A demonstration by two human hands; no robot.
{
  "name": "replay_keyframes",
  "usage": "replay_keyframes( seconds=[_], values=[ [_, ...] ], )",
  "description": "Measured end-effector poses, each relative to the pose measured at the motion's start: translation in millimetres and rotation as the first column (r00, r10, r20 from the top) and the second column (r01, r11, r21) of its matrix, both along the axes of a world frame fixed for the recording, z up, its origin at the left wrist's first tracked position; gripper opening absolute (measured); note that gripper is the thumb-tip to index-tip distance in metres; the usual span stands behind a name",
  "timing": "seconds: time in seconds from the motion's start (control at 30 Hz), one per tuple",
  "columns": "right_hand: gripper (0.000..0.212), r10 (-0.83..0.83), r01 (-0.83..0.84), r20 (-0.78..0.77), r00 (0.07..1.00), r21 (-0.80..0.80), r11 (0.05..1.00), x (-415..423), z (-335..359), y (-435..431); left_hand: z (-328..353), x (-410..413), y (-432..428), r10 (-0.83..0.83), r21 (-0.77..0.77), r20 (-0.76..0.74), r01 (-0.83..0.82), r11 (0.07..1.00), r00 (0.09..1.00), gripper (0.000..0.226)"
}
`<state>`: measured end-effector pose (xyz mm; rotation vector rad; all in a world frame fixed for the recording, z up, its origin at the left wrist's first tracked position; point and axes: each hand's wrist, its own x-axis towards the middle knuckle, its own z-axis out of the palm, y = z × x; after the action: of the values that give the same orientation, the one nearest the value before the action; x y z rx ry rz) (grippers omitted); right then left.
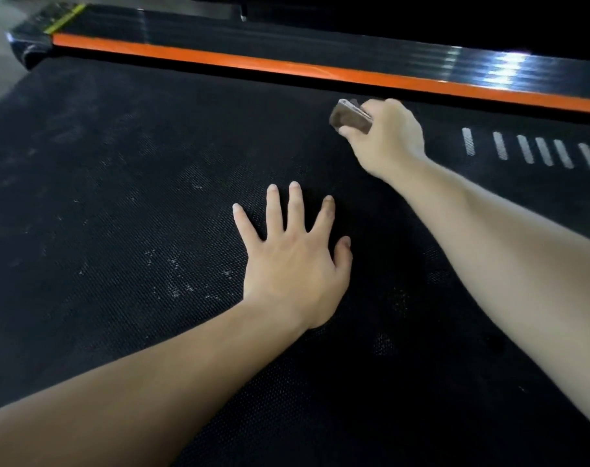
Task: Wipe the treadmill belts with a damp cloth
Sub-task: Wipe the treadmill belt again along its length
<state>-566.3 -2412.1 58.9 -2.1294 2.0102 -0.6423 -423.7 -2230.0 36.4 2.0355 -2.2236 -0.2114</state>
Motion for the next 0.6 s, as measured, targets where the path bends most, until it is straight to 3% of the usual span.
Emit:
replay_keyframes(
  seconds=[0.07,0.2,0.27,0.4,0.43,0.53,0.6],
  values=[
    [0.028,-0.024,0.024,-0.035,0.999,0.005,1.000,-12.6,5.6,-3.9,-1.3,1.3,0.1,0.003,-0.012,0.000,-0.003,1.000,1.000,0.065],
    [0.034,-0.369,0.370,-0.048,0.928,0.011,0.929,-60.5,16.0,-31.1,-3.2,0.7,0.8,0.004,-0.026,0.004,-0.004,1.000,1.000,0.066],
    [0.033,-0.355,0.354,-0.059,0.933,-0.018,0.935,-63.6,11.9,-26.2,-2.8,0.8,0.3,0.006,-0.018,-0.006,-0.006,1.000,1.000,0.066],
    [0.028,-0.079,0.077,0.024,0.997,0.086,0.993,-61.3,2.4,-3.8,-1.9,0.5,0.3,0.009,-0.012,0.000,-0.009,1.000,1.000,0.065],
    [0.028,-0.076,0.073,0.028,0.997,0.096,0.993,-66.1,5.3,-4.5,-1.7,0.6,-0.1,0.011,-0.012,-0.001,-0.011,1.000,1.000,0.065],
    [0.035,-0.340,0.336,0.053,0.939,0.075,0.939,-88.1,15.5,-22.9,-2.1,0.7,-0.9,0.005,-0.011,0.006,-0.005,1.000,1.000,0.065],
    [0.036,-0.396,0.395,0.030,0.918,0.040,0.918,-87.1,15.3,-20.4,-2.6,0.8,-0.5,0.010,-0.012,0.004,-0.010,1.000,1.000,0.065]
  ],
)
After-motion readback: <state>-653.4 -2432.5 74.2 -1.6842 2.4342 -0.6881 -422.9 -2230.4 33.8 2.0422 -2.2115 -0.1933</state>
